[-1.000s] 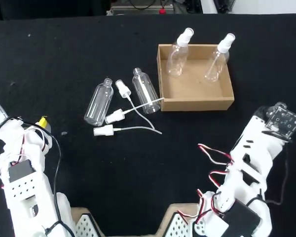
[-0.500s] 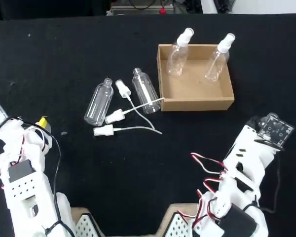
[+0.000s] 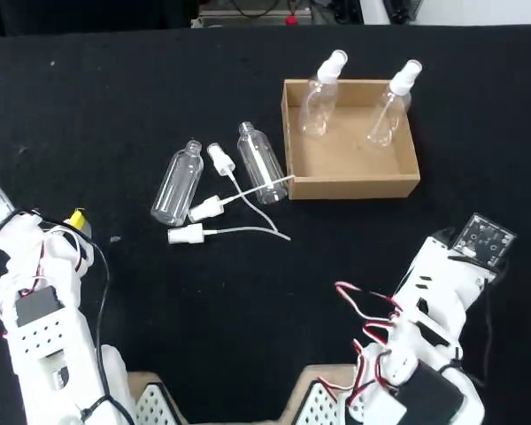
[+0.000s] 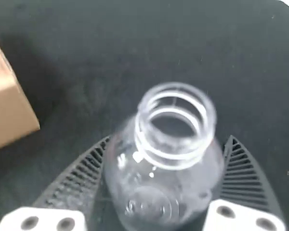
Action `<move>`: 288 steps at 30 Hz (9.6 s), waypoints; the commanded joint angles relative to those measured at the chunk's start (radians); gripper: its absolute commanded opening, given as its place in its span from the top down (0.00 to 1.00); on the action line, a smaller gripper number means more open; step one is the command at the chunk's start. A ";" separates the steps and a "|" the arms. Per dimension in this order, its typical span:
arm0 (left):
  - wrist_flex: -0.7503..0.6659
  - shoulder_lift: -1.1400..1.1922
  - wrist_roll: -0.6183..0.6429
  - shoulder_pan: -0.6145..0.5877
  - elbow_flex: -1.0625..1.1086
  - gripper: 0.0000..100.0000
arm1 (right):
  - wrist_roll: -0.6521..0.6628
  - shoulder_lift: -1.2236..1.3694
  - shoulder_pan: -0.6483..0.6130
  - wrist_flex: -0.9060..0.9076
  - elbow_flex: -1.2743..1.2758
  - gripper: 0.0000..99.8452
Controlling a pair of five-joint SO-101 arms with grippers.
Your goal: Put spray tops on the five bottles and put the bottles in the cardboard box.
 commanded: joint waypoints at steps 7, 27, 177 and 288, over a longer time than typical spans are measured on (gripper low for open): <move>-0.025 -0.011 -0.002 0.001 -0.016 0.77 | 0.000 -0.189 -0.006 0.009 0.038 0.70; -0.023 -0.011 -0.002 0.002 -0.015 0.77 | 0.000 -1.144 -0.012 0.951 0.077 0.70; 0.568 0.896 0.423 0.091 -0.782 0.71 | 0.104 -1.003 -0.537 1.720 -0.562 0.89; 0.137 0.281 -0.109 1.038 -1.171 0.96 | -0.038 -1.004 -1.214 1.313 -0.344 0.90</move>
